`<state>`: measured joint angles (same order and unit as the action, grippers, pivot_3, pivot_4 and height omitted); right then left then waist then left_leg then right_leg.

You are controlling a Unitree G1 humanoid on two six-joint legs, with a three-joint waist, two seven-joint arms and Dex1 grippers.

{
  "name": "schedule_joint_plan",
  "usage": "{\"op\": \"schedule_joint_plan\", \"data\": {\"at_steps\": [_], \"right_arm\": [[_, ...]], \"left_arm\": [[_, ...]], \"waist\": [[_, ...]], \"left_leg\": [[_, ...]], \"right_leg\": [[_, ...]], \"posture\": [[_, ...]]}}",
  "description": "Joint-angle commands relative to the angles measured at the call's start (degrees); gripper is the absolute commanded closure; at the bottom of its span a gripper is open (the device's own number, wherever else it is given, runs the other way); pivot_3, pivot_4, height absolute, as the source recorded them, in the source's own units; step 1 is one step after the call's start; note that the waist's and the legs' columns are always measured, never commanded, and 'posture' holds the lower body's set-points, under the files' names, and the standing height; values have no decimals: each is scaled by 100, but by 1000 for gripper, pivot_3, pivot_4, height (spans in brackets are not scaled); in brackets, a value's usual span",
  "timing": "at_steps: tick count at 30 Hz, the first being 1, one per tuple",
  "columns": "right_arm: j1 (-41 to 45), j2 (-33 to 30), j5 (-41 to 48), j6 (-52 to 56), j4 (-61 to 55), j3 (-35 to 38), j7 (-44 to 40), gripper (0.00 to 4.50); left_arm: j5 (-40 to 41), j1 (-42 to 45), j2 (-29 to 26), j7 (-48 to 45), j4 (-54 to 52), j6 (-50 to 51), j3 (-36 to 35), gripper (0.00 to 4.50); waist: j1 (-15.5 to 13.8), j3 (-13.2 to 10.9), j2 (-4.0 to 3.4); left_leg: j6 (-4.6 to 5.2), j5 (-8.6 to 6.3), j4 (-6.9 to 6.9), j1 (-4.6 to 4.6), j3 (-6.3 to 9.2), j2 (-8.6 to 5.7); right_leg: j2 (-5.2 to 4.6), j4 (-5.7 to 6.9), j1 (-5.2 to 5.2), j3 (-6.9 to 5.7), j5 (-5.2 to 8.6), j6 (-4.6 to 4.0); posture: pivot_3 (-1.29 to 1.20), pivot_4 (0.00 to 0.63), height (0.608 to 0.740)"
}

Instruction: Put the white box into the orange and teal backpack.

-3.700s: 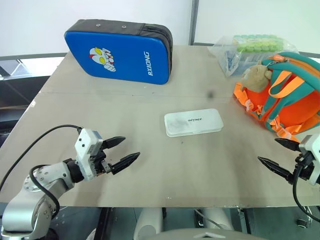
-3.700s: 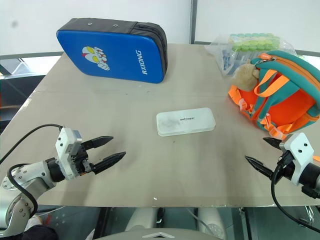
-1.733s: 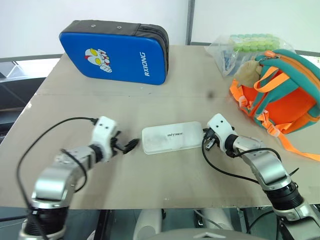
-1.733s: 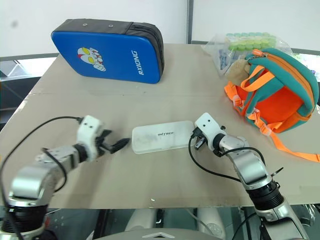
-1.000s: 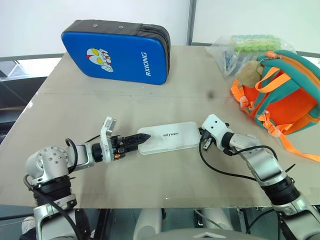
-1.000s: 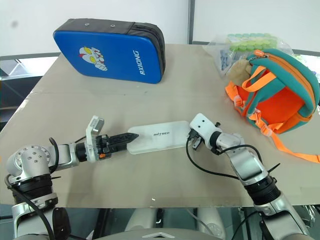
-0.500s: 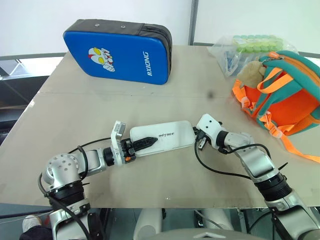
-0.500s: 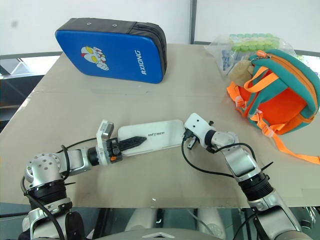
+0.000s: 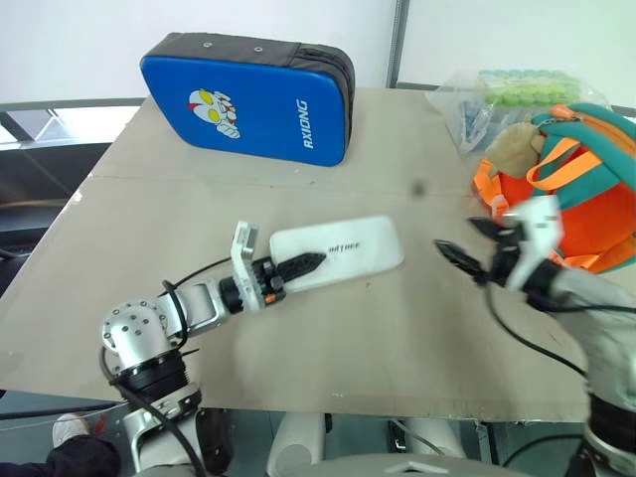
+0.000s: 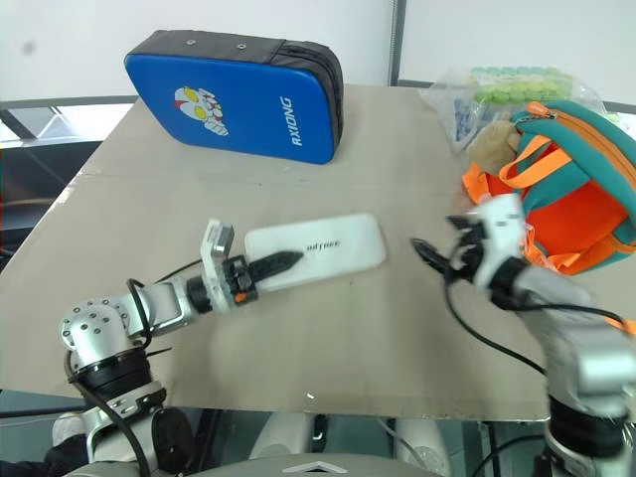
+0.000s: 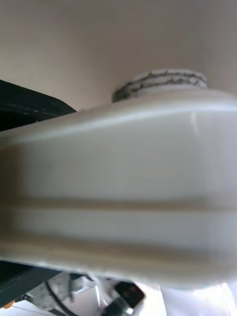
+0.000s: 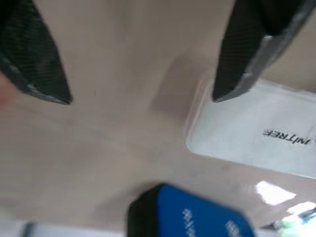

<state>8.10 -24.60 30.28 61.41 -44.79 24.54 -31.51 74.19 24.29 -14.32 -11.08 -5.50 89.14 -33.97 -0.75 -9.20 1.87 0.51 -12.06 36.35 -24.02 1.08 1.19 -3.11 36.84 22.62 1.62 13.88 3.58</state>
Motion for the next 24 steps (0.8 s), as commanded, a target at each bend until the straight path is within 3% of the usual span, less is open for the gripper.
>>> {"op": "schedule_joint_plan", "data": {"at_steps": [1,5,9,17,24], "right_arm": [[-104,114,677,907,-795,846,546,35],[156,408,657,1614,-785,1485,1362,35],[642,333,356,1703,-359,1408,1922,35],[1935,331,-862,-242,2242,87,2539,35],[2347,-133,-1457,-1812,3208,-827,1993,3028]], "left_arm": [[671,314,99,373,-177,-438,49,3423],[810,470,9,503,-210,-729,339,3423],[1056,562,-93,607,-176,-972,586,3423],[1155,407,-273,783,-417,-1611,999,3423],[1076,-5,-387,804,-625,-2252,1022,3423]], "waist": [[22,0,-1],[37,0,-1],[32,-1,-1],[111,-2,-4],[152,-5,-8]], "left_leg": [[0,0,0,5,-10,-2],[1,0,0,12,-22,0],[2,1,1,9,-49,-9],[2,1,-1,7,-60,-10],[2,1,-6,4,-62,-10]], "right_leg": [[2,0,0,4,3,-5],[9,1,0,13,10,-17],[5,-2,0,15,11,-19],[8,-4,3,20,7,-12],[13,-5,7,27,0,2]], "posture": [[0,150,740],[0,150,740],[0,150,740],[0,150,740],[0,150,740]]}}
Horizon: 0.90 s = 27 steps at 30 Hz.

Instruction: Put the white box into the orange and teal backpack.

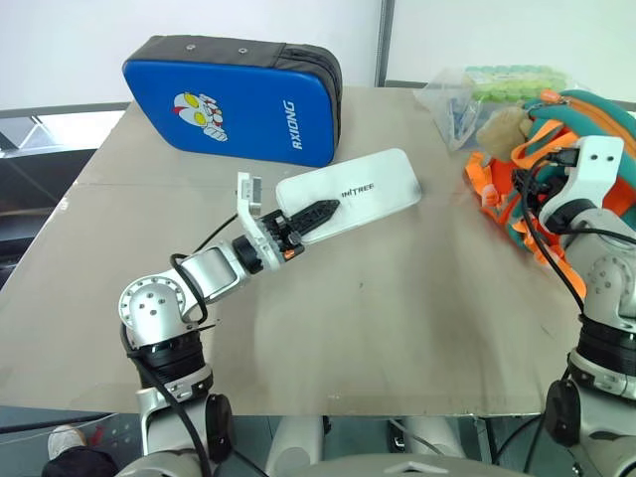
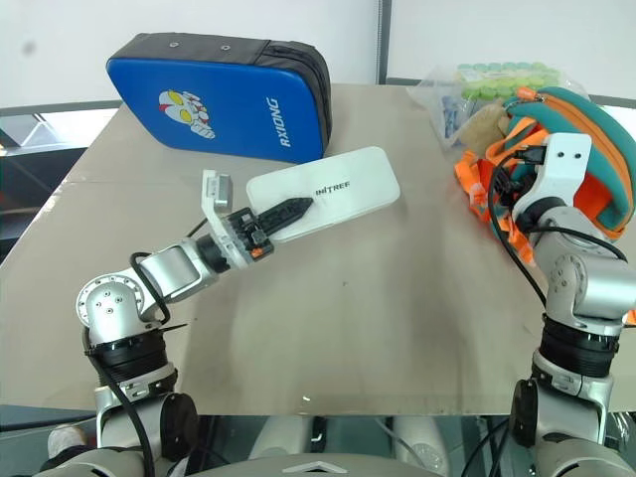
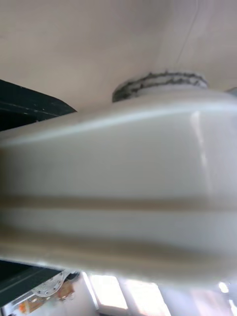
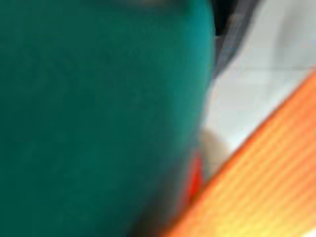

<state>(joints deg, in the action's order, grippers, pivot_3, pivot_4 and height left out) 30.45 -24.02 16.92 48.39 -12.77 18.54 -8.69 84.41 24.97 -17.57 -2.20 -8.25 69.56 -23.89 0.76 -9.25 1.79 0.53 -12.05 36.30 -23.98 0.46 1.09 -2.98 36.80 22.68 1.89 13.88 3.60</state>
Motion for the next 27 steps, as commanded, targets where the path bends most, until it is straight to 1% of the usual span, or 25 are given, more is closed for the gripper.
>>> {"op": "schedule_joint_plan", "data": {"at_steps": [1,2,3,7,8,9,11,12,15,16,18,20,21,23,24,25,27], "right_arm": [[135,-261,-142,-654,37,-351,-434,3452],[161,-327,-146,-786,50,-482,-606,3977],[190,-370,-113,-919,45,-595,-795,4400],[558,-188,599,-1267,-147,-863,-1786,4458],[678,-108,932,-1099,-186,-845,-1985,4458],[864,17,1450,-823,-240,-784,-2219,4458],[1201,149,2253,-427,-264,-691,-2631,4458],[1327,133,2473,-297,-225,-712,-2825,4458],[1499,-58,2759,-34,-121,-971,-3348,4458],[1452,-199,2728,37,-149,-1198,-3586,4458],[1286,-452,2904,309,-183,-1569,-4142,4458],[1208,-689,3009,427,-207,-1754,-4507,4458],[1189,-814,2955,396,-217,-1843,-4628,4458],[1132,-1066,2656,177,-194,-2087,-4838,4458],[1112,-1141,2553,89,-173,-2160,-4896,4458],[1081,-1210,2400,-54,-63,-2250,-4983,4458],[1081,-1266,2237,-222,158,-2329,-5097,4458]], "left_arm": [[18,-134,-72,-102,-384,-383,26,3423],[-33,-181,-80,-133,-418,-492,36,3423],[-92,-219,-84,-157,-446,-609,43,3423],[-881,-212,-52,-116,-334,-1471,-52,3423],[-1141,-171,-27,-34,-250,-1739,-86,3423],[-1384,-114,42,115,-146,-2063,-176,3423],[-1543,-100,115,167,-154,-2379,-268,3423],[-1522,-121,130,140,-215,-2416,-274,3423],[-1405,-208,168,130,-394,-2497,-305,3423],[-1432,-256,139,92,-468,-2553,-335,3423],[-1546,-502,-100,-106,-755,-2668,-472,3423],[-1670,-788,-376,-310,-1057,-2738,-527,3423],[-1721,-950,-556,-419,-1205,-2739,-554,3423],[-1975,-1285,-1030,-909,-1451,-2814,-561,3423],[-2059,-1382,-1174,-1101,-1506,-2874,-549,3423],[-1952,-1502,-1491,-1601,-1388,-2884,-801,3423],[-1396,-1670,-2139,-2657,-1037,-2694,-1463,3423]], "waist": [[0,0,-1],[0,-1,0],[0,-1,-1],[28,-9,-9],[29,-9,-9],[30,-9,-9],[28,-9,-9],[27,-13,-9],[7,-25,-6],[-6,-25,-5],[-16,-25,-3],[-5,-25,0],[-7,-26,0],[-7,-29,-1],[-7,-28,0],[-11,-28,0],[3,-32,10]], "left_leg": [[0,0,-1,0,-1,0],[0,0,-1,-1,-2,0],[0,0,-1,-2,-2,0],[0,0,-1,-1,-3,3],[0,0,-1,0,-3,8],[0,0,-1,1,-3,11],[0,0,-1,2,0,16],[0,0,-1,1,1,17],[0,0,-1,-6,0,15],[0,-1,0,-9,0,14],[0,-1,0,-25,7,12],[-1,-1,1,-62,15,13],[-1,0,2,-87,15,12],[-1,0,2,-90,14,11],[-1,0,2,-89,11,10],[-1,-1,2,-87,6,9],[-1,-1,2,-82,4,10]], "right_leg": [[0,0,0,0,0,0],[0,-1,0,1,0,1],[0,-2,0,1,0,1],[5,-2,2,4,0,1],[11,-2,3,7,0,1],[16,-1,3,8,0,0],[21,0,3,8,-1,-1],[21,0,3,7,-1,-1],[15,-3,5,6,-2,0],[13,-6,5,5,-2,0],[7,-16,10,-10,-1,1],[6,-22,40,-18,-2,1],[3,-14,67,-16,-2,1],[-3,-6,78,-11,-2,1],[-2,-6,78,-11,-2,1],[-1,-4,78,-14,-2,1],[3,0,77,-16,-1,-1]], "posture": [[0,150,740],[0,150,740],[0,150,740],[0,150,740],[0,150,740],[0,150,740],[0,150,740],[0,150,740],[0,150,740],[0,150,740],[0,150,740],[0,150,740],[0,150,740],[0,150,740],[0,150,740],[0,150,740],[0,150,740]]}}
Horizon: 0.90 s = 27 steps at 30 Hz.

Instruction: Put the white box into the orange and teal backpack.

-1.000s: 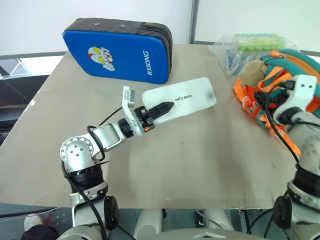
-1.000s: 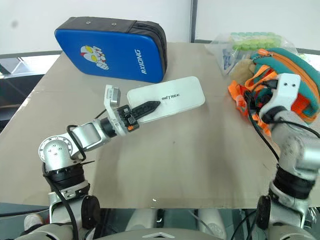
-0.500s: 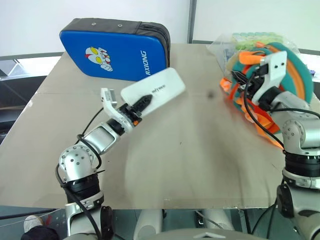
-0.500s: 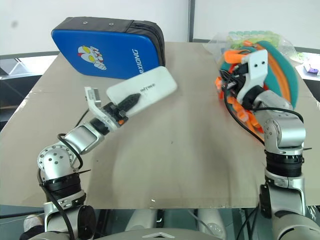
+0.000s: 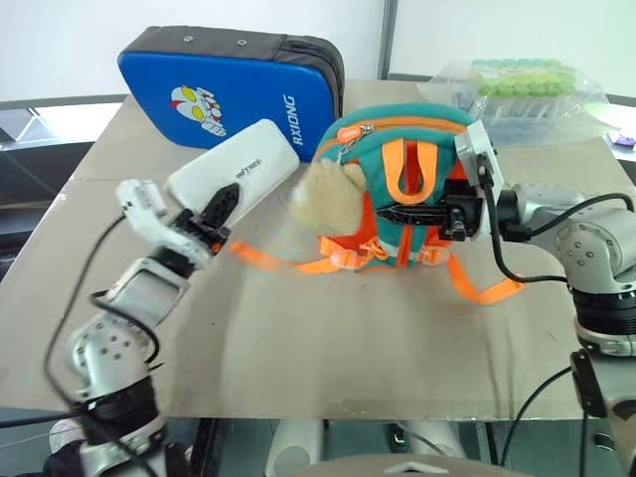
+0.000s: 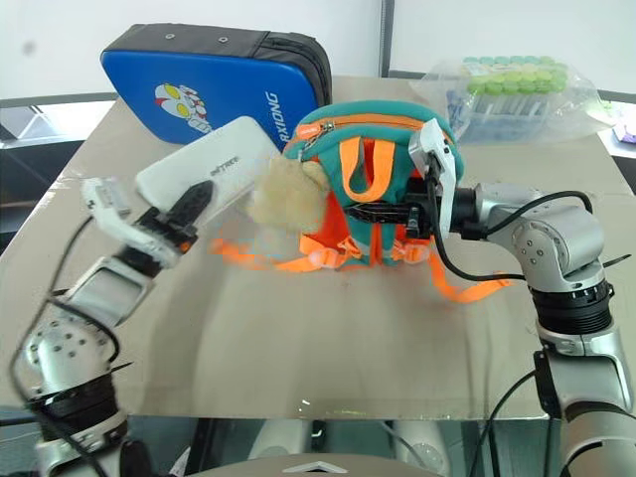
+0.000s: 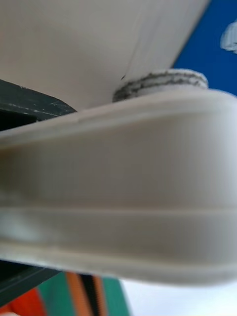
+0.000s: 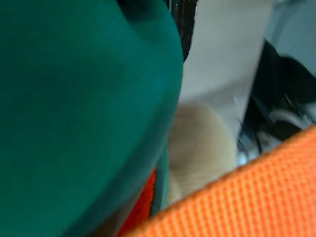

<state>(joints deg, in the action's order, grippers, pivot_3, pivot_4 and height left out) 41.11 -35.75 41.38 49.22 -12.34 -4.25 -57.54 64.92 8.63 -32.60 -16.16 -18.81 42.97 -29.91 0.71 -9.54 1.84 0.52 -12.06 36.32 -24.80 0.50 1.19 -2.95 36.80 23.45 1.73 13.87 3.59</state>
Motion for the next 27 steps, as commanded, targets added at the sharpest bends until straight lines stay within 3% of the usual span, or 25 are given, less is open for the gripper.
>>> {"op": "schedule_joint_plan", "data": {"at_steps": [1,5,7,9,14,17,27], "right_arm": [[36,-102,-274,-372,214,-65,-262,4458],[117,-152,-333,-501,417,-43,-497,4458],[152,-243,-262,-596,471,10,-808,4458],[151,-440,-45,-554,460,104,-1288,4458],[150,-591,77,-463,405,145,-1476,4458],[92,-502,-62,-671,385,154,-1305,4458],[92,-337,240,-12,526,550,-536,4458]], "left_arm": [[681,-126,-980,-1727,158,49,-1109,3423],[300,-514,-1911,-3190,377,-6,-1314,3423],[-309,-553,-2321,-3866,480,-424,-1087,3423],[-766,127,-2516,-4034,637,-906,-645,3423],[-1768,995,-2614,-4617,663,-1724,379,3423],[-1729,1287,-2456,-5042,529,-1785,878,3423],[-1461,1967,-2721,-6017,1015,-1266,1025,3423]], "waist": [[17,-4,7],[6,-7,3],[-38,-10,-2],[-62,-13,-1],[-122,-22,4],[-61,-27,-4],[1,-28,-3]], "left_leg": [[0,0,0,0,3,7],[0,1,2,9,-9,11],[0,1,3,10,-9,7],[0,1,3,6,-9,3],[0,1,6,-2,-2,8],[0,0,3,-1,-17,7],[1,0,8,-3,-9,8]], "right_leg": [[8,-2,0,-2,1,-3],[7,-2,0,1,9,-19],[-4,-4,-1,0,11,-21],[-6,-7,-1,-2,11,-20],[3,-7,-2,-11,-1,-2],[2,-4,1,4,-2,1],[6,4,1,-2,-2,4]], "posture": [[0,150,740],[0,150,740],[0,150,740],[0,150,740],[0,150,740],[0,150,740],[0,150,740]]}}
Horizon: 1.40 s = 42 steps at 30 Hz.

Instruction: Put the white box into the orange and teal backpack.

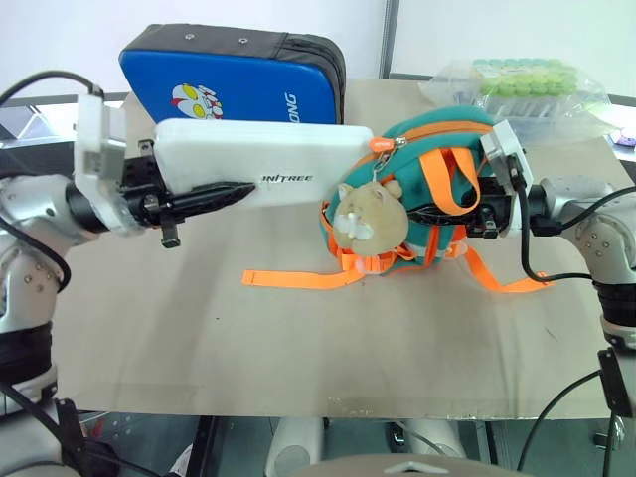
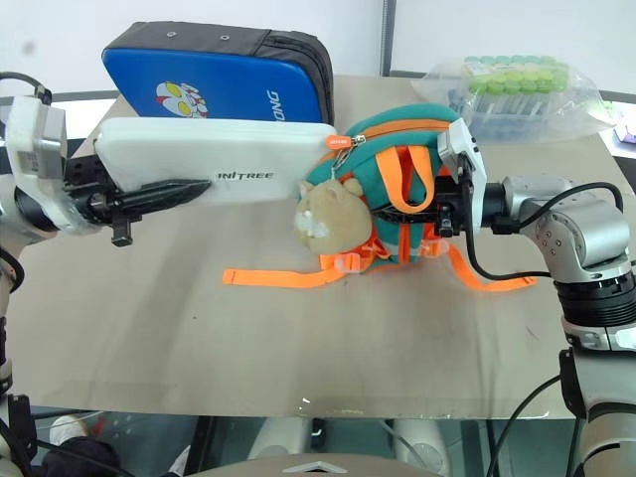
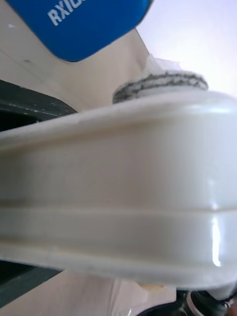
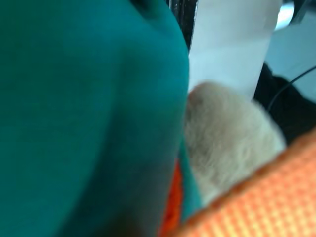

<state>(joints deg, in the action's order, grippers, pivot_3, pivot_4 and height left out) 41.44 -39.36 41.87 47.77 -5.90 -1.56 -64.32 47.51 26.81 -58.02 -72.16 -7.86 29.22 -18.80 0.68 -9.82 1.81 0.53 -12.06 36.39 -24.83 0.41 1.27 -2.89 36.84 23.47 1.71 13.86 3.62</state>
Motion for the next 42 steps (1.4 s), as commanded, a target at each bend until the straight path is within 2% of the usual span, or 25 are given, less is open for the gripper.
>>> {"op": "schedule_joint_plan", "data": {"at_steps": [1,7,12,15,18,22,25,31,35,42], "right_arm": [[58,25,246,222,-139,314,185,4458],[84,22,439,466,-237,406,281,4458],[92,1,568,623,-353,449,285,4458],[117,9,642,671,-406,465,289,4458],[117,2,658,684,-468,446,265,4458],[151,4,751,786,-533,398,280,4458],[125,-35,721,766,-569,352,233,4458],[-9,-276,351,292,-578,153,-224,4458],[30,-343,223,210,-500,74,-334,4458],[14,-382,238,429,-496,87,-248,4458]], "left_arm": [[297,152,-229,-529,-95,173,-80,3423],[93,16,-288,-754,-290,157,5,3423],[-528,-196,-357,-864,-378,-376,184,3423],[-1121,-98,-270,-503,-142,-813,329,3423],[-1211,-8,-220,-453,-84,-984,365,3423],[385,-96,-315,-681,-744,306,-2,3423],[800,-126,-498,-771,-663,915,-223,3423],[926,-439,-942,-1465,-482,1433,-295,3423],[951,-407,-929,-1529,-746,1527,-124,3423],[1249,-595,-877,-1401,-1092,1847,-315,3423]], "waist": [[10,0,0],[12,0,0],[11,0,0],[8,0,0],[0,0,0],[5,0,0],[16,0,0],[27,-1,-2],[12,0,-1],[13,0,-1]], "left_leg": [[0,0,0,1,1,0],[0,0,-1,0,0,2],[0,0,0,1,0,2],[0,0,0,2,1,2],[0,0,2,1,1,2],[0,0,4,0,0,3],[0,0,4,-3,4,4],[0,0,4,3,1,4],[0,0,5,3,1,4],[0,0,7,2,2,4]], "right_leg": [[0,1,0,0,0,0],[2,1,0,1,1,-1],[2,2,0,1,0,-1],[3,4,0,1,0,-1],[3,5,0,1,0,-1],[2,5,0,2,0,0],[3,6,1,1,1,1],[4,9,1,1,1,0],[4,10,0,1,1,0],[4,10,0,2,1,-1]], "posture": [[0,150,740],[0,150,740],[0,150,740],[0,150,740],[0,150,740],[0,150,740],[0,150,740],[0,150,740],[0,150,740],[0,150,740]]}}
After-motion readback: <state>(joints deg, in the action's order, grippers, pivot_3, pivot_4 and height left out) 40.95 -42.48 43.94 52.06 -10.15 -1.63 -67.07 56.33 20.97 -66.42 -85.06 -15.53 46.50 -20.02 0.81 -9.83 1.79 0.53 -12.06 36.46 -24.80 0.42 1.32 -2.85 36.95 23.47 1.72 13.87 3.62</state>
